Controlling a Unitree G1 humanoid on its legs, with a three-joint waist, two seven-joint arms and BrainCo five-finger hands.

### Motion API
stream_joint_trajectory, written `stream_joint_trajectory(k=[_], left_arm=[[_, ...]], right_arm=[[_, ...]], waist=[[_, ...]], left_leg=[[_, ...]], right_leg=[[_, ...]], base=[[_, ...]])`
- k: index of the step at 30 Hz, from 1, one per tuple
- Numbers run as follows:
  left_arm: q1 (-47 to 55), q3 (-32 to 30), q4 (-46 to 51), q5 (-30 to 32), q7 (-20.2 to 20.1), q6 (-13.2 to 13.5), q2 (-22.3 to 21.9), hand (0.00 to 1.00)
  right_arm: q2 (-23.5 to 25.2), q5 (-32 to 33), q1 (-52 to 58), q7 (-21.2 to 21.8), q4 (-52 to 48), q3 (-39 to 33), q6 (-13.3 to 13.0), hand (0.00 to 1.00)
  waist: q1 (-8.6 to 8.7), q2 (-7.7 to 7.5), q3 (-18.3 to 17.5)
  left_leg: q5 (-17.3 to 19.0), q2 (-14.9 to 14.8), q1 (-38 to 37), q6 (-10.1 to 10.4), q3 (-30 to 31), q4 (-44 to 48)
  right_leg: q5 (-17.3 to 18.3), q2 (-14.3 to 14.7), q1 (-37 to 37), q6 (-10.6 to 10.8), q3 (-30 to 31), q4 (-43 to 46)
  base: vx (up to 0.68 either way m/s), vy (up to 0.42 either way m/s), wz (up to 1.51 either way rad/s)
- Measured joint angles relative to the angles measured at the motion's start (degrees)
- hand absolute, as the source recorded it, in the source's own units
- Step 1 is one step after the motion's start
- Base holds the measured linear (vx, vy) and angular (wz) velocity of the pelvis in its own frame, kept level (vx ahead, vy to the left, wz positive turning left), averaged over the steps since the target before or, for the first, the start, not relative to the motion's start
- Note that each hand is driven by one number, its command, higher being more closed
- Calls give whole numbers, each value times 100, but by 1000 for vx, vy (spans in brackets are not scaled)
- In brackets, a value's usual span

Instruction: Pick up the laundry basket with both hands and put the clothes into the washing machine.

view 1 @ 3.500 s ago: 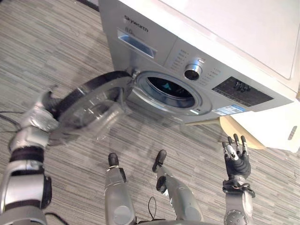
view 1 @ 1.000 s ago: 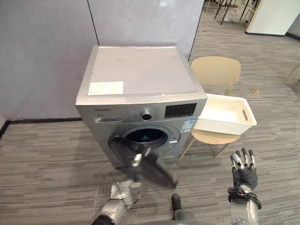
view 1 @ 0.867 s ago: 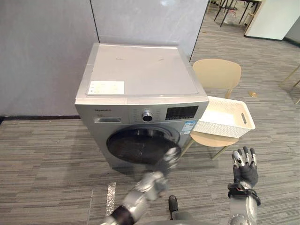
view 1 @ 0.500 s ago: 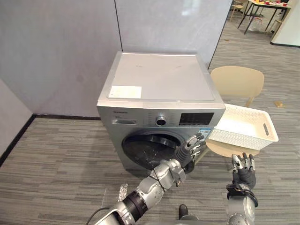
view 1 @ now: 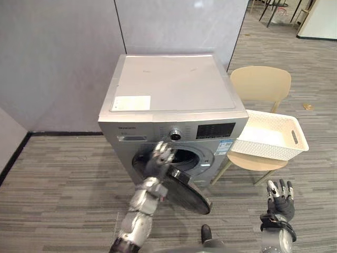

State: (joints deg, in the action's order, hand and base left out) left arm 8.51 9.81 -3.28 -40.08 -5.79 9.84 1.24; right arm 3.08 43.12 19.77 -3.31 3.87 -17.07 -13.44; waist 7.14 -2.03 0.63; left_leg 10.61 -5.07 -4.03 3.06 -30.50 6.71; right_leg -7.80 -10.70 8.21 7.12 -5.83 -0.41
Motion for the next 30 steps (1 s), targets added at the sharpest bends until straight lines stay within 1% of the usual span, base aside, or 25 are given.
stream_joint_trajectory(k=[1,2,3,4,5,6,7,8,10,11,12,13,14,16,17,19,20,21,22,23,24,25,26,29,30], left_arm=[[136,-255,69,49,22,29,-111,0],[392,-817,157,220,155,186,-366,0],[490,-1060,165,386,314,302,-491,0],[691,-1358,168,764,687,541,-532,0],[857,-1632,168,1005,900,679,-544,0],[936,-1742,169,1166,1052,725,-551,0],[1081,-1920,167,1371,1290,763,-568,0],[1161,-2025,81,1513,1409,795,-583,0],[1179,-2115,-192,1720,1504,798,-586,0],[1148,-2124,-494,1852,1555,783,-583,0],[1067,-2115,-869,2031,1600,691,-569,0],[998,-2115,-1092,2108,1602,656,-560,0],[749,-2112,-1685,2329,1653,534,-534,0],[373,-2105,-2327,2439,1733,402,-541,0],[86,-2018,-2702,2498,1739,290,-561,0],[-416,-1741,-3352,2502,1734,228,-570,0],[-816,-1526,-3865,2502,1726,172,-560,0],[-1097,-1580,-4434,2417,1856,155,-519,0],[-1207,-1536,-4678,2436,1846,100,-468,0],[-1458,-1366,-5036,2449,1844,-34,-448,0],[-1600,-1236,-5158,2449,1845,-99,-458,0],[-1989,-903,-5363,2446,1828,-221,-487,0],[-2393,-750,-5620,2373,1910,-367,-543,0],[-3127,-494,-5731,2110,1859,-406,-564,0],[-3529,-503,-5728,1977,1862,-407,-554,0]], right_arm=[[17,0,43,11,0,1,1,0],[51,-14,78,47,-3,2,1,0],[72,-46,104,57,-7,-1,-1,0],[130,-56,180,80,-28,12,-2,0],[160,-56,276,86,-92,9,-2,0],[172,-54,323,86,-131,7,-3,0],[203,-50,393,87,-240,8,-3,0],[225,-47,488,91,-383,9,-9,0],[227,-42,487,90,-514,13,-10,0],[223,-41,477,90,-579,14,-24,0],[216,-36,464,87,-612,17,-32,0],[213,-34,436,87,-634,27,-32,0],[206,2,432,83,-707,95,-63,0],[190,29,403,82,-767,213,-127,0],[175,32,334,77,-765,248,-133,0],[142,34,203,74,-765,248,-145,0],[128,34,149,72,-762,269,-147,0],[112,41,105,64,-763,341,-160,0],[105,74,79,61,-762,371,-165,0],[98,93,7,39,-757,417,-162,0],[91,96,-30,29,-758,440,-160,0],[78,119,-101,18,-758,483,-157,0],[67,132,-167,-2,-757,499,-157,0],[52,185,-275,-43,-756,515,-158,0],[49,222,-315,-60,-755,521,-157,0]], waist=[[-29,-6,23],[-111,9,74],[-171,21,103],[-236,37,152],[-341,69,211],[-369,82,225],[-434,84,227],[-494,78,233],[-495,75,257],[-492,64,262],[-489,60,265],[-490,59,265],[-486,41,283],[-476,19,327],[-476,-6,360],[-428,-24,480],[-390,-29,523],[-296,-21,573],[-252,-19,650],[-132,-21,809],[-93,-28,863],[-3,-44,931],[121,-59,1023],[341,-95,1198],[429,-93,1257]], left_leg=[[3,-7,-20,5,-20,-2],[12,-51,-78,19,-69,-5],[21,-68,-110,32,-111,-5],[43,-106,-181,62,-166,-2],[72,-146,-270,82,-203,7],[99,-177,-275,86,-220,19],[124,-208,-287,94,-246,51],[143,-236,-273,103,-254,85],[172,-281,-249,124,-253,154],[181,-307,-239,138,-257,177],[187,-342,-208,150,-265,200],[193,-368,-165,161,-273,230],[202,-424,-61,177,-308,292],[218,-484,85,205,-368,391],[219,-514,200,215,-445,422],[212,-540,231,248,-615,428],[198,-547,272,270,-770,429],[191,-566,328,285,-935,428],[185,-566,326,297,-996,425],[182,-563,327,301,-1102,417],[182,-559,332,301,-1158,413],[184,-548,369,305,-1279,401],[184,-535,374,306,-1377,402],[191,-496,404,318,-1570,408],[224,-503,401,370,-1635,412]], right_leg=[[-5,13,-8,-7,10,0],[-16,40,-44,-21,30,0],[-19,57,-71,-26,43,1],[-18,92,-144,-27,49,0],[-17,123,-226,-28,26,2],[-14,135,-252,-32,-15,2],[12,149,-274,-67,-69,5],[37,152,-278,-88,-146,9],[64,165,-279,-119,-212,29],[86,179,-276,-110,-229,32],[101,203,-249,-127,-238,41],[105,220,-216,-134,-237,50],[118,262,-91,-153,-223,76],[118,294,74,-156,-171,110],[107,349,233,-171,-101,125],[72,421,426,-214,67,123],[30,476,585,-250,222,126],[-16,511,743,-288,373,121],[-26,529,785,-285,444,120],[-57,581,850,-286,546,106],[-70,602,902,-291,603,106],[-125,615,1011,-307,756,85],[-185,648,1048,-314,841,15],[-241,694,1230,-292,1104,5],[-264,737,1287,-290,1207,4]], base=[[-14,-35,-14],[-12,-27,-14],[-42,-33,-19],[-47,-37,-16],[-52,-37,-11],[-51,-46,-2],[-53,-48,1],[-52,-50,3],[-37,-50,1],[-40,-63,-2],[-30,-55,-3],[-34,-76,-8],[-37,-83,-16],[-33,-75,-23],[-26,-65,-39],[-3,-73,-52],[15,-51,-68],[13,-29,-69],[12,-27,-60],[8,-26,-40],[-14,-33,-54],[-23,-10,-54],[-36,-7,-54],[-41,-12,-50],[-42,-25,-44]])
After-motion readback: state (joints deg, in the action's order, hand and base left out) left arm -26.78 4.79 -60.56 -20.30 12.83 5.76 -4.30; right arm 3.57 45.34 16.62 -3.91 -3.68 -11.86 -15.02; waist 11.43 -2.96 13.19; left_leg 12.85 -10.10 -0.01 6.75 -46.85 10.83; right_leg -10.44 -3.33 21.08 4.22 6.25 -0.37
